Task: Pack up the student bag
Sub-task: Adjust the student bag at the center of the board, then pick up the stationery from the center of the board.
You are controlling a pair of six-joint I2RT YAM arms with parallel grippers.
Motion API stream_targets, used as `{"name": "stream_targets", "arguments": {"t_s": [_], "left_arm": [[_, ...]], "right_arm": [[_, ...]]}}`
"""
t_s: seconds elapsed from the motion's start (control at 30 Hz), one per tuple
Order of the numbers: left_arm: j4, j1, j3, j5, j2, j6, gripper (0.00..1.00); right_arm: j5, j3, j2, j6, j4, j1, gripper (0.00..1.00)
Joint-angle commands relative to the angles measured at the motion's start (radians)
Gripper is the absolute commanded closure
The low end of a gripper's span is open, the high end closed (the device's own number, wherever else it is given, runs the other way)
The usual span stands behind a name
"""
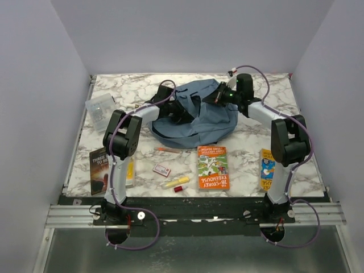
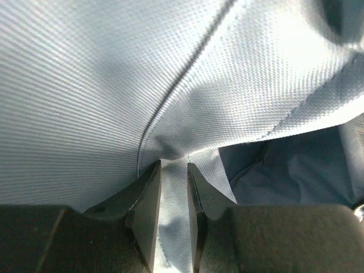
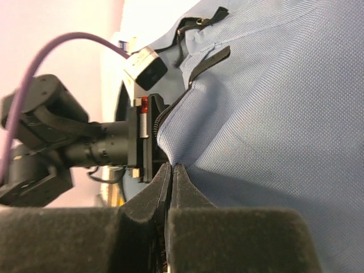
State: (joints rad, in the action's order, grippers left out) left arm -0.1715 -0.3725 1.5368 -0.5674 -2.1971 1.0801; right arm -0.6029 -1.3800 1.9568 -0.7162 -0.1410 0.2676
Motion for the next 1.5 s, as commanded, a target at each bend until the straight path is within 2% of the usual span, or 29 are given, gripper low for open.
{"name": "stream_targets", "arguments": {"t_s": [0.0, 0.1, 0.2, 0.3, 0.37, 0.53, 0.7, 0.8, 0.9, 1.0, 1.07, 1.13, 1.33, 1.47], "left_arm": [[0.032, 0.008, 0.001, 0.059, 0.032, 0.006, 0.73], [0.019, 0.012, 0.034, 0.028, 0.027, -0.011, 0.69], [-0.006, 0.015, 0.039, 0.013, 0.074, -0.066, 0.53], [-0.029, 0.022, -0.012, 0.020, 0.182, -0.133, 0.32], [-0.042, 0.028, -0.056, 0.018, 0.267, -0.177, 0.22], [-0.111, 0.051, -0.225, 0.061, 0.502, -0.283, 0.10], [-0.146, 0.061, -0.513, 0.129, 0.752, -0.288, 0.08], [-0.227, 0.061, -0.665, 0.210, 0.890, -0.255, 0.12], [-0.353, 0.061, -0.746, 0.346, 0.990, -0.186, 0.13], [-0.414, 0.061, -0.810, 0.416, 1.042, -0.076, 0.20], [-0.423, 0.061, -0.839, 0.468, 1.061, 0.004, 0.27], [-0.441, 0.061, -0.847, 0.530, 1.059, 0.090, 0.40], [-0.524, 0.061, -0.729, 0.593, 0.907, 0.125, 0.40], [-0.555, 0.061, -0.716, 0.569, 0.811, 0.225, 0.40]], "right_arm": [[-0.295, -0.015, 0.008, -0.203, -0.234, -0.066, 0.99], [-0.307, -0.024, 0.037, -0.201, -0.221, -0.075, 0.99], [-0.288, -0.035, 0.049, -0.150, -0.165, -0.079, 0.99], [-0.269, -0.044, 0.061, -0.111, -0.124, -0.081, 0.99], [-0.256, -0.059, 0.068, -0.079, -0.089, -0.081, 0.99], [-0.226, -0.105, 0.079, -0.008, -0.005, -0.084, 0.99], [-0.190, -0.113, 0.073, 0.039, 0.032, -0.085, 0.99], [-0.183, -0.125, 0.066, 0.064, 0.062, -0.086, 0.99], [-0.144, -0.113, 0.033, 0.105, 0.094, -0.087, 0.99], [-0.108, -0.093, 0.007, 0.127, 0.108, -0.087, 0.99], [-0.109, -0.100, 0.004, 0.133, 0.117, -0.085, 0.99], [-0.110, -0.106, 0.004, 0.136, 0.119, -0.086, 0.99], [-0.102, -0.087, -0.011, 0.146, 0.121, -0.085, 0.99], [-0.103, -0.084, -0.024, 0.146, 0.119, -0.085, 0.99]]}}
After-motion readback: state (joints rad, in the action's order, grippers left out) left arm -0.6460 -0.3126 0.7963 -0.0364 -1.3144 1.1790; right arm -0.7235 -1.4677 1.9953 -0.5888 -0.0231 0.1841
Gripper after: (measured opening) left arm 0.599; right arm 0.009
